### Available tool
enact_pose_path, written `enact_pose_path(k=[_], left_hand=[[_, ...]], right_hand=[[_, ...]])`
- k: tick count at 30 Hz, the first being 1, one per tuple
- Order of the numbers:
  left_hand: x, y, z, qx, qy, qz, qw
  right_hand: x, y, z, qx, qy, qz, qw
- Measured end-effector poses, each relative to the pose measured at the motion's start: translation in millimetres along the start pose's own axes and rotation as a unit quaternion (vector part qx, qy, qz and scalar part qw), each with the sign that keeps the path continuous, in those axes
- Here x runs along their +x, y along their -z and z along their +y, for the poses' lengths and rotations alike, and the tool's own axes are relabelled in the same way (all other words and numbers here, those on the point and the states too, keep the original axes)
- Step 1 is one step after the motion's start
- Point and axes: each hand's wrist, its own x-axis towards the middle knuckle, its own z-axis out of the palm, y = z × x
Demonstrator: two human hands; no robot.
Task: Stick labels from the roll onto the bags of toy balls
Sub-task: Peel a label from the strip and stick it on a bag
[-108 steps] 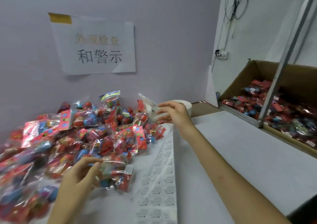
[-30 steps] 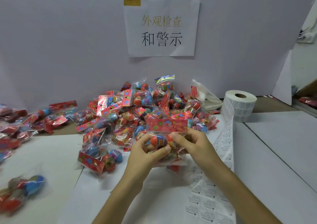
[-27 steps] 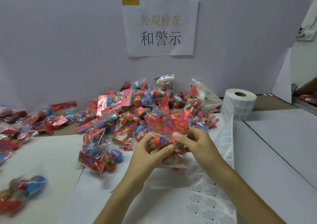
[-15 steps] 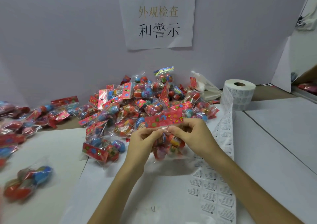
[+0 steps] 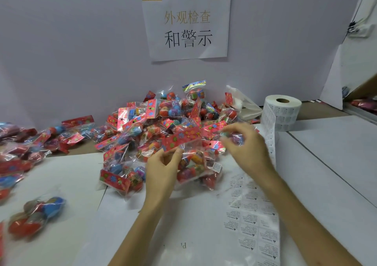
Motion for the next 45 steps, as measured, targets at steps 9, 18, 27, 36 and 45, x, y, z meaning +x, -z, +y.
enact_pose_path(k=[9,18,27,36,45], left_hand=[[9,13,4,-0.052,0.027,0.102,0.993],[5,8,-7,0.157,-0.038,0.047,0.986],[-9,0,8,0.127,-0.214,0.046,0.967],[-17,-8,14,-0.080,-0.089,-0.126,0.985],[-5,2,2,0.217,-0.261,-0.136,0.931]], right_hand=[[16,30,31,0.062,-0.175,0.084,0.979],[6,9,11,0.146,-0.272,-0.114,0.944],[4,11,4,0.215,-0.201,-0.151,0.944],[11,27,3,0.425,-0.210,-0.002,0.881],[22,54,50,0.109,-0.286,0.097,0.947]])
